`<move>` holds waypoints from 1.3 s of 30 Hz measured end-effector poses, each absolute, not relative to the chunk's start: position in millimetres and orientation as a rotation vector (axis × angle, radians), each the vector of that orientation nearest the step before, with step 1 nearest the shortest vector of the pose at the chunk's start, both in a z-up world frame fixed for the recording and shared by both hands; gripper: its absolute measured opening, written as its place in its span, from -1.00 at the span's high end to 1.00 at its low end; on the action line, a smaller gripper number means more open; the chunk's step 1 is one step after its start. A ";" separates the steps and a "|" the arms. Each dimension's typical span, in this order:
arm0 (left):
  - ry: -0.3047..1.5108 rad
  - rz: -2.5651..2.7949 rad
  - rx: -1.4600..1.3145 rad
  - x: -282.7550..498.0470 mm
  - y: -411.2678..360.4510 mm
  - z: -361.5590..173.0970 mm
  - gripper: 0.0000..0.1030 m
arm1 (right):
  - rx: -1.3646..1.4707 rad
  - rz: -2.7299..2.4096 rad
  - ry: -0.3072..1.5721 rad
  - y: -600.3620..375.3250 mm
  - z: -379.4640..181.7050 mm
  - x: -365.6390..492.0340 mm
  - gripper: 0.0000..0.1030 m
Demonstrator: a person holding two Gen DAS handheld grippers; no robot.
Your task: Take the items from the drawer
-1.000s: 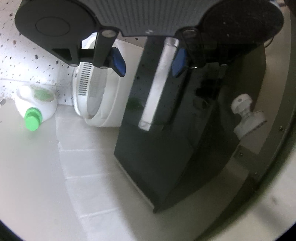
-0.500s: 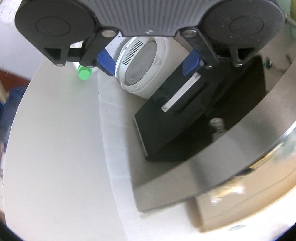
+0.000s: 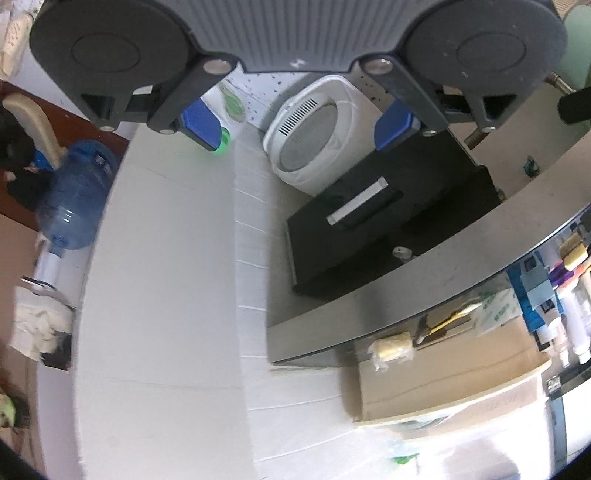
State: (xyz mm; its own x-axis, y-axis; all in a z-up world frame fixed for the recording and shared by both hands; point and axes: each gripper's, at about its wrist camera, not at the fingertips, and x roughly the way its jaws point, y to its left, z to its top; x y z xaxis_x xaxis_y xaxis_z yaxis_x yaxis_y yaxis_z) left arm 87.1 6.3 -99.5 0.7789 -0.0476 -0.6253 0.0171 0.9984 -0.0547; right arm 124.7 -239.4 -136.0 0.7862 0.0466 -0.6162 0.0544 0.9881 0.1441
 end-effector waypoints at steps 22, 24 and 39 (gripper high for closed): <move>0.603 -0.107 -0.044 27.5 -6.0 -53.6 -0.96 | 0.059 0.020 0.571 -204.4 -56.4 26.0 -0.76; 0.595 -0.114 -0.047 24.4 -6.6 -49.7 -0.96 | 0.050 0.023 0.564 -200.7 -51.4 20.3 -0.76; 0.522 -0.067 -0.006 5.0 -11.1 -24.0 -0.96 | 0.006 -0.032 0.504 -190.0 -29.4 -9.9 -0.76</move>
